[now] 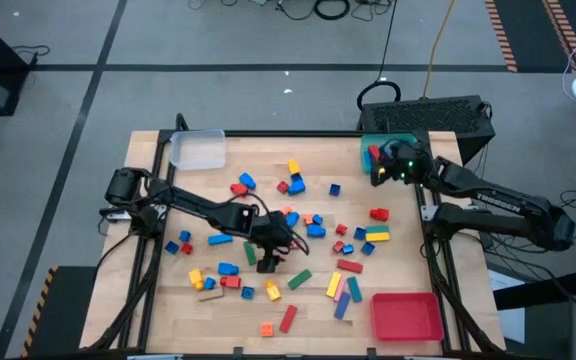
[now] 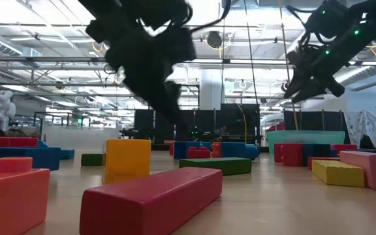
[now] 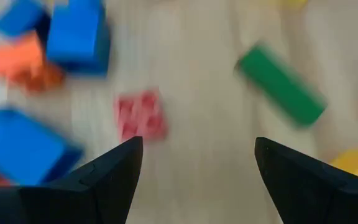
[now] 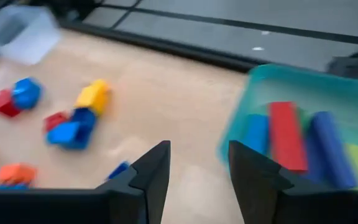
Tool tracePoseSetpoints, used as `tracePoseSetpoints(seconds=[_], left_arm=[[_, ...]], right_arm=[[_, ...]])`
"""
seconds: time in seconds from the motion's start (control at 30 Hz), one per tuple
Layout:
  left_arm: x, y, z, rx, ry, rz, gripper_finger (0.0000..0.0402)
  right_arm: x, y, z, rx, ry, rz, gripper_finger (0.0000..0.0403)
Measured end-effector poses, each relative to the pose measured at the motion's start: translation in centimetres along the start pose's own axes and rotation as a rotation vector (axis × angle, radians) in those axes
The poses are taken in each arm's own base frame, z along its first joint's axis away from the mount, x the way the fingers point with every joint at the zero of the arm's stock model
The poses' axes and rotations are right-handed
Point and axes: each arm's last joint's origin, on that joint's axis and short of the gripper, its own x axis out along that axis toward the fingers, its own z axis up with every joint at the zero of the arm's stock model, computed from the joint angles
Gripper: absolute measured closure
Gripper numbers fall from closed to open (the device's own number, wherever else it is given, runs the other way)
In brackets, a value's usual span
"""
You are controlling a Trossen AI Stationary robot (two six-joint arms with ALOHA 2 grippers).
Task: Sort blocks by size
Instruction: Put the blue block into the blue bin
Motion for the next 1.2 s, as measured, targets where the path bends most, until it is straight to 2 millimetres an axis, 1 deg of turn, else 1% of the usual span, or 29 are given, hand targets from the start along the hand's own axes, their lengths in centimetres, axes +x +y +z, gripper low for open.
tracePoseSetpoints(seconds=[0.13, 0.2, 0.37, 0.43, 0.53, 0.6, 0.7, 0.83, 0.9, 1.0, 1.1, 1.2], left_arm=[[-0.1, -0.1, -1.6, -0.031, 0.158, 0.070, 0.0091], [-0.2, -0.1, -2.3, -0.112, 0.226, 0.119, 0.0091], [-0.6, -0.2, -3.4, -0.306, 0.313, 0.249, 0.0091], [-0.8, -0.3, -3.9, -0.326, 0.359, 0.291, 0.0091], [-1.4, -0.5, -4.8, -0.305, 0.454, 0.332, 0.0091], [-2.0, -0.6, -5.0, -0.298, 0.488, 0.347, 0.0091], [-3.6, -0.6, -5.0, -0.290, 0.500, 0.353, 0.0091], [-6.5, -0.5, -4.4, -0.260, 0.450, 0.346, 0.0092], [-7.8, -0.4, -4.5, -0.256, 0.410, 0.338, 0.0092], [-8.7, -0.2, -6.1, -0.253, 0.396, 0.323, 0.0092], [-8.5, 0.0, -8.6, -0.261, 0.419, 0.305, 0.0092], [-7.9, 0.1, -11.0, -0.263, 0.440, 0.295, 0.0092]], right_arm=[[-0.2, 1.6, -0.9, -0.035, 0.023, 0.059, 0.0268], [-0.3, 2.4, -1.4, -0.050, 0.014, 0.055, 0.0271], [-0.6, 4.0, -2.3, -0.086, -0.050, 0.035, 0.0273], [-0.6, 4.5, -2.6, -0.101, -0.069, 0.032, 0.0274], [-0.5, 5.2, -3.0, -0.122, -0.082, 0.033, 0.0274], [-0.3, 5.6, -3.3, -0.134, -0.078, 0.041, 0.0274], [0.1, 6.0, -3.7, -0.153, -0.061, 0.043, 0.0274], [0.7, 6.2, -4.1, -0.164, -0.036, 0.022, 0.0274], [1.1, 6.2, -4.3, -0.165, -0.023, 0.008, 0.0274], [1.7, 6.4, -4.7, -0.168, -0.004, -0.008, 0.0274], [2.3, 6.7, -4.9, -0.168, -0.006, -0.006, 0.0274], [2.8, 7.2, -4.9, -0.175, -0.024, 0.018, 0.0274]])
